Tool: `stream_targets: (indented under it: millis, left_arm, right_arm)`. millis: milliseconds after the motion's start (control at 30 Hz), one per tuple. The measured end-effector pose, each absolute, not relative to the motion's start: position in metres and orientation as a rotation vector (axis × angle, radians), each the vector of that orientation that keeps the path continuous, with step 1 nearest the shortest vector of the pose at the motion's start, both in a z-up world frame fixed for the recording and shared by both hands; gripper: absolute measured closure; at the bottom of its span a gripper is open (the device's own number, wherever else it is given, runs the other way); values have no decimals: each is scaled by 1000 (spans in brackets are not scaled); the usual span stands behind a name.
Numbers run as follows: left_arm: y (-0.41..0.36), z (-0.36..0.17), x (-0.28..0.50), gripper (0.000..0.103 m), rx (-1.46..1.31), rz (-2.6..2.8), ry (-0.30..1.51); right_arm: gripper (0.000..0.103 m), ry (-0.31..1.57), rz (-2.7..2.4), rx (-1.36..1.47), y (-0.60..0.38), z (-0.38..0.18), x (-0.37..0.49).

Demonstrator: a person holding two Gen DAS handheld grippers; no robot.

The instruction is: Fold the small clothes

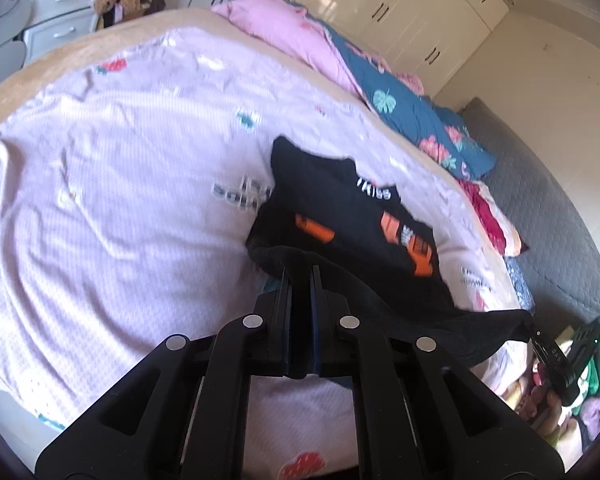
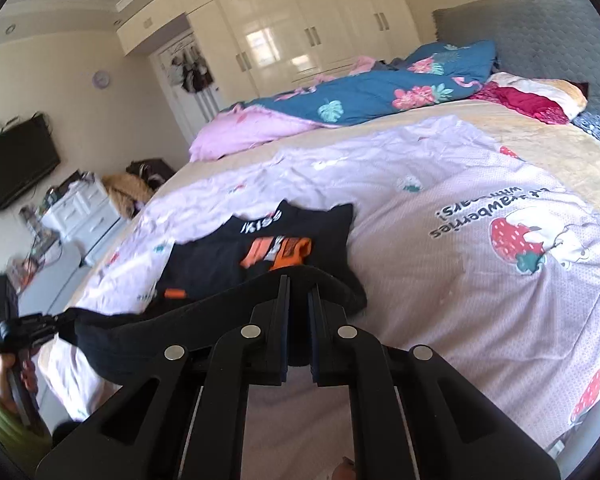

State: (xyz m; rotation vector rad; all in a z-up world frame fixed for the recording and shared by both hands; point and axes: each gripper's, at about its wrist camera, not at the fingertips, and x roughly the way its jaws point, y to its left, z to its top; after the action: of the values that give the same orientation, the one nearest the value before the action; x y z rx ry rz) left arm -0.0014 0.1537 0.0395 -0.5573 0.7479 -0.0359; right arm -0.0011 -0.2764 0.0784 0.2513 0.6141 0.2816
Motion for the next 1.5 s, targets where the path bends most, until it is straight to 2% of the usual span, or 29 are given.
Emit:
stream_targets:
  millis: [300, 633, 967, 1500]
  left_arm:
    - [149, 65, 35, 101, -539, 41, 652]
    - [148, 77, 77, 101, -511, 85, 603]
    - [153, 57, 138, 101, -494, 126, 639]
    - [159, 0, 197, 101, -464, 146, 729]
  right_arm:
    - [96, 579, 224, 324, -274, 96, 35]
    - [96, 541, 129, 261, -257, 104, 73]
    - [96, 582, 75, 227, -246, 85, 131]
    - [95, 705, 16, 214, -235, 19, 200]
